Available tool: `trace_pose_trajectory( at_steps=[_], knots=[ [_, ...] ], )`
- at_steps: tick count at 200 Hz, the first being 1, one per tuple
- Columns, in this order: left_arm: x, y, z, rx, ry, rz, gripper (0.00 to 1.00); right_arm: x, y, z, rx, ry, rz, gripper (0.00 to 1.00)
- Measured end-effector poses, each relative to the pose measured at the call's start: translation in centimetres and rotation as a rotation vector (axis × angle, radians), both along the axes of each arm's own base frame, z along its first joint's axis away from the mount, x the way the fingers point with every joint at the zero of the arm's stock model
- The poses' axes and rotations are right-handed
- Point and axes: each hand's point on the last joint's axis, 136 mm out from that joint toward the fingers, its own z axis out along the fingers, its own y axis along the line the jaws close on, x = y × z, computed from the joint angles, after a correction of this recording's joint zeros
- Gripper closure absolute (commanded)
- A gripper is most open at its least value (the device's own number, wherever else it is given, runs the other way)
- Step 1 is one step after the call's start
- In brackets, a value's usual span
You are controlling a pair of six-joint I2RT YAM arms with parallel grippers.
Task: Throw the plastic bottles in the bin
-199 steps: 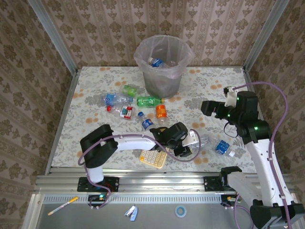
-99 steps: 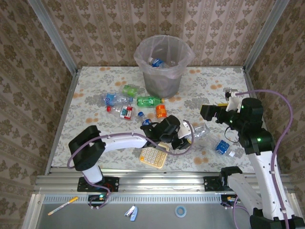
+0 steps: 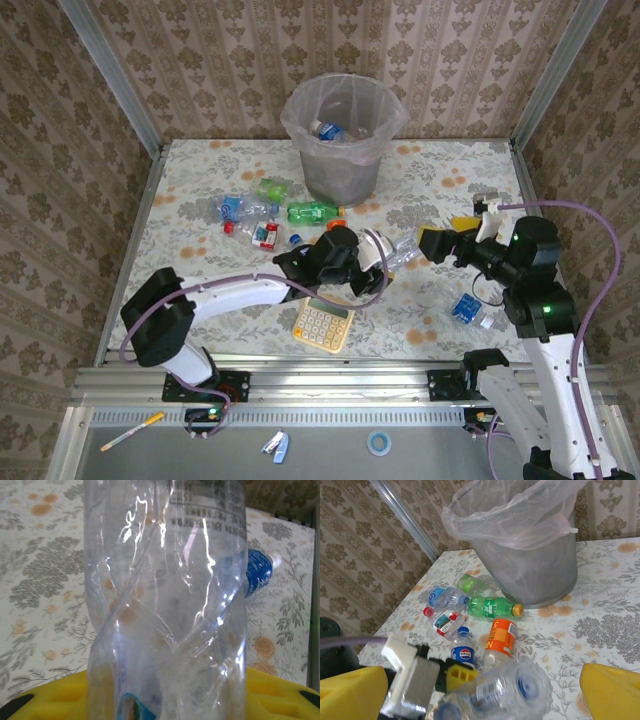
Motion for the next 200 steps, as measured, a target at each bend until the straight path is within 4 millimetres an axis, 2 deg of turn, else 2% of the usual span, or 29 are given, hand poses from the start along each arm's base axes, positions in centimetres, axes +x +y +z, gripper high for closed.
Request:
trace_pose_trajectory(
  at_steps=[76,149,200],
  knots=[
    [3.9,3.9,6.2,-0.124,-0.077,0.123,0.53,-0.4,0.3,-1.4,0.024,0.03,0.014,0.0],
    [7.9,10.3,12.8,-0.285,-0.165,0.319,0.53,-0.5,0.6,-3.1,0.036,0.075,0.027,0.0],
    [8.8,13.3,18.2,-0.421,-0.262,0.388,0.52,-0.5,0.8,-3.9,0.041,0.095,0.04,0.0]
  ],
)
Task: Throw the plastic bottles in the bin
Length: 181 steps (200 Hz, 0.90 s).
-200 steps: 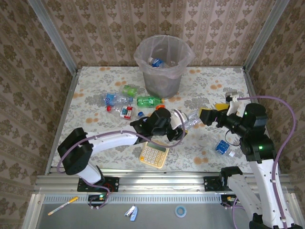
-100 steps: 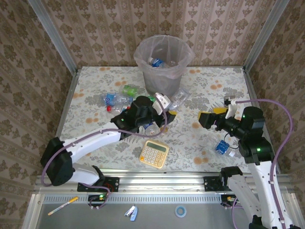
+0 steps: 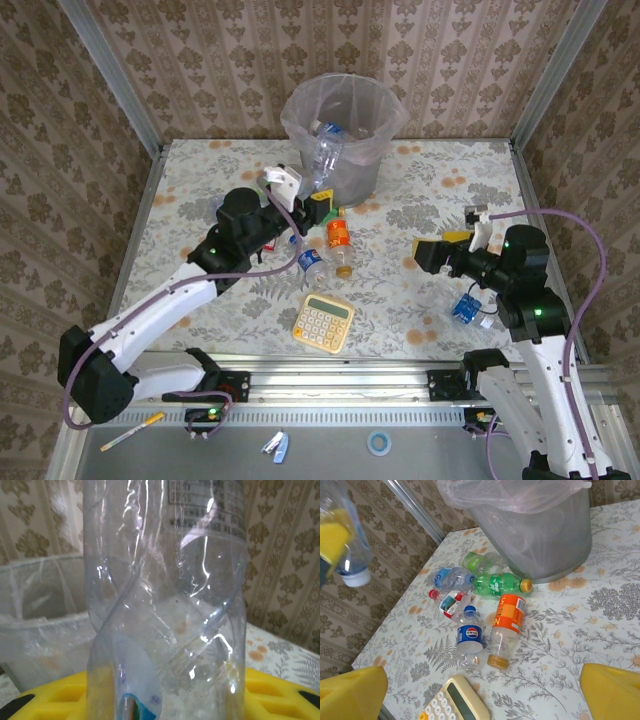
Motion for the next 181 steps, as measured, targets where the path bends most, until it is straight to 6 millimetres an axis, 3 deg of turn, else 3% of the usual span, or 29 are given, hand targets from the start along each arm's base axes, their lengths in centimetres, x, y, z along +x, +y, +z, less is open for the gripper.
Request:
trace_pose_trajectory(
  at_steps=[75,181],
  knots=[
    [-0.3,2.6,6.9,-0.157,-0.202,0.06,0.49,0.0,0.0,-0.3,0.0,0.006,0.002,0.0],
    [-1.4,4.7,13.9,-0.326,-0.438,0.09,0.44,0.2,0.0,-0.5,0.0,0.018,0.002,0.0]
  ],
)
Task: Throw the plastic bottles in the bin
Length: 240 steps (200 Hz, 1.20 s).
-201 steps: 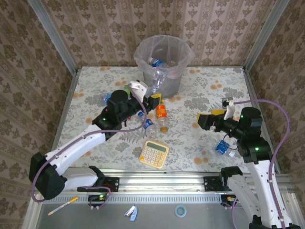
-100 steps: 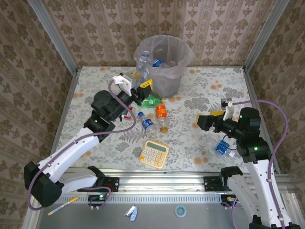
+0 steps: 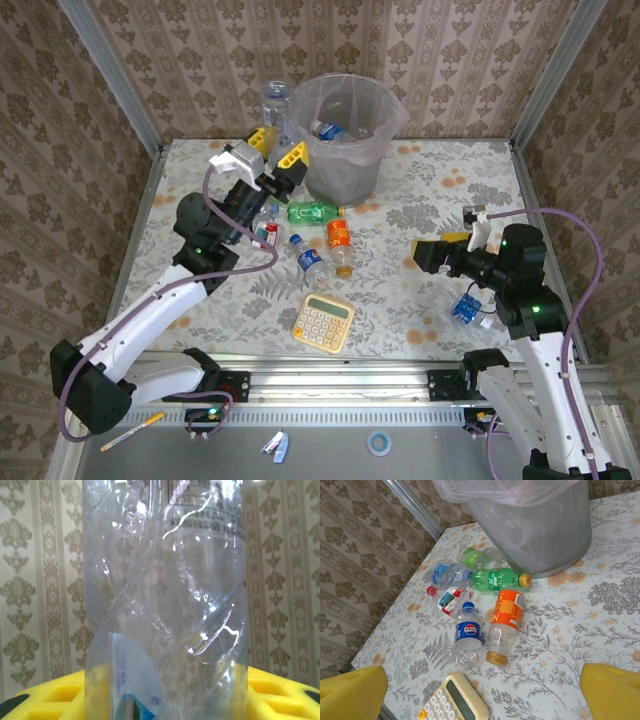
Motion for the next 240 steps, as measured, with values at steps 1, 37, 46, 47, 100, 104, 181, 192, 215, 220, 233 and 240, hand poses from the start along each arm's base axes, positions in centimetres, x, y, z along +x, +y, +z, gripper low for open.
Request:
trace_pose_trajectory(
  at_steps=[1,37,46,47,100,104,181,192,215,220,233,240],
  knots=[
    [0.0,0.0,0.1,-0.003,-0.004,-0.001,0.44,0.0,0.0,0.0,0.0,0.0,0.0,0.0],
    [-0.5,0.7,2.4,-0.096,-0.117,0.005,0.39,0.0,0.0,0.0,0.0,0.002,0.0,0.0],
    [-0.6,0.9,2.8,-0.116,-0.141,0.009,0.39,0.0,0.0,0.0,0.0,0.002,0.0,0.0],
    [-0.6,0.9,2.9,-0.118,-0.143,0.009,0.39,0.0,0.0,0.0,0.0,0.002,0.0,0.0],
    [-0.8,2.3,4.5,-0.208,-0.231,0.04,0.39,0.1,0.0,-0.2,-0.001,0.008,0.0,0.0],
    [-0.8,2.6,4.7,-0.219,-0.237,0.044,0.39,0.1,0.0,-0.2,-0.001,0.008,0.0,0.0],
    [1.6,3.1,5.2,-0.312,-0.18,0.021,0.38,0.6,0.0,-0.2,-0.001,0.008,0.0,0.0],
    [2.6,2.6,3.9,-0.312,-0.124,0.011,0.34,0.7,0.0,-0.3,0.001,0.013,-0.001,0.0],
    [5.1,1.3,-0.6,-0.273,0.04,0.006,0.29,1.5,0.1,-1.3,0.016,0.071,-0.01,0.0],
    [5.5,1.1,-1.8,-0.263,0.078,0.005,0.27,1.8,0.1,-1.8,0.021,0.096,-0.012,0.0],
    [6.6,0.5,-5.1,-0.233,0.181,0.006,0.22,2.6,0.3,-3.5,0.02,0.169,-0.017,0.0],
    [7.1,0.2,-6.8,-0.217,0.235,0.008,0.21,3.0,0.4,-4.7,0.014,0.214,-0.018,0.0]
  ],
)
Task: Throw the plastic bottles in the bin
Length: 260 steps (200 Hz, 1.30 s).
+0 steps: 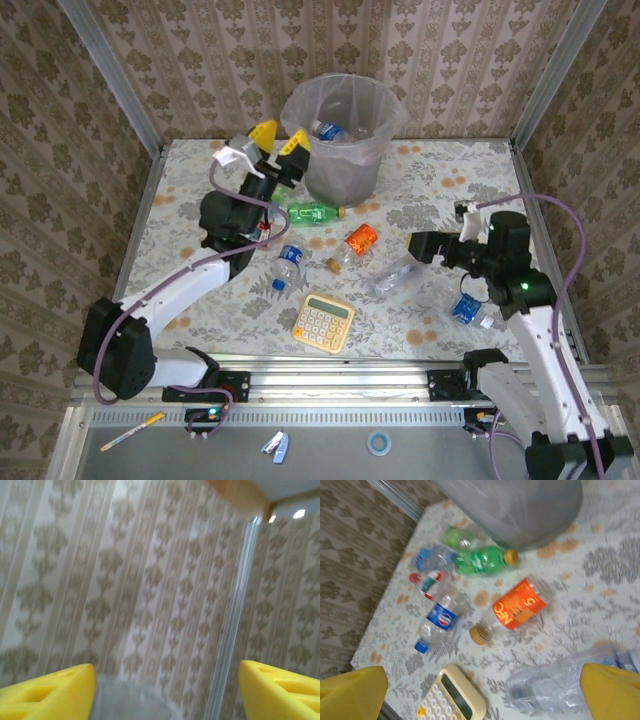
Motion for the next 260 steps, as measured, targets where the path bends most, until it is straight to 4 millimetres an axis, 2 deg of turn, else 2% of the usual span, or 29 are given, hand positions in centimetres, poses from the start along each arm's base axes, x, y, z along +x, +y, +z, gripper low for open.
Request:
trace_pose_trajectory(
  at_steps=[15,30,43,59,87,111,133,153,204,216,229,242,260],
  knots=[
    [0.8,-0.6,-3.5,0.042,0.107,-0.01,0.15,0.7,0.3,-3.4,-0.037,0.125,-0.006,0.03],
    [1.2,-1.2,-6.5,0.085,0.195,-0.018,0.09,1.3,-0.2,-7.6,-0.103,0.277,-0.043,0.05],
    [1.0,-1.7,-8.2,0.111,0.244,-0.031,0.06,1.5,-1.3,-10.8,-0.168,0.392,-0.099,0.05],
    [0.4,-2.4,-9.8,0.142,0.291,-0.052,0.05,1.4,-2.9,-13.4,-0.235,0.474,-0.179,0.05],
    [-0.9,-3.1,-10.8,0.175,0.323,-0.079,0.04,1.2,-3.9,-16.2,-0.263,0.569,-0.249,0.06],
    [-1.8,-3.2,-10.4,0.185,0.317,-0.092,0.03,2.2,-4.0,-18.7,-0.268,0.641,-0.28,0.07],
    [-2.6,-2.8,-9.9,0.195,0.308,-0.09,0.03,3.5,-4.1,-20.2,-0.279,0.679,-0.305,0.08],
    [-3.5,-2.3,-9.3,0.207,0.295,-0.083,0.02,4.5,-4.4,-20.9,-0.292,0.7,-0.327,0.12],
    [-5.7,-0.5,-8.2,0.245,0.272,-0.061,0.0,4.3,-5.3,-21.5,-0.342,0.758,-0.366,0.46],
    [-6.0,0.0,-8.2,0.258,0.273,-0.052,0.0,4.9,-5.1,-21.2,-0.332,0.732,-0.367,0.5],
    [-6.4,0.4,-8.2,0.276,0.27,-0.044,0.0,5.7,-5.0,-20.4,-0.318,0.684,-0.364,0.5],
    [-6.8,0.8,-8.1,0.291,0.265,-0.036,0.0,6.4,-4.7,-18.6,-0.3,0.621,-0.358,0.5],
    [-7.4,1.4,-7.9,0.309,0.253,-0.028,0.0,7.3,-4.2,-13.7,-0.24,0.469,-0.35,0.52]
  ],
)
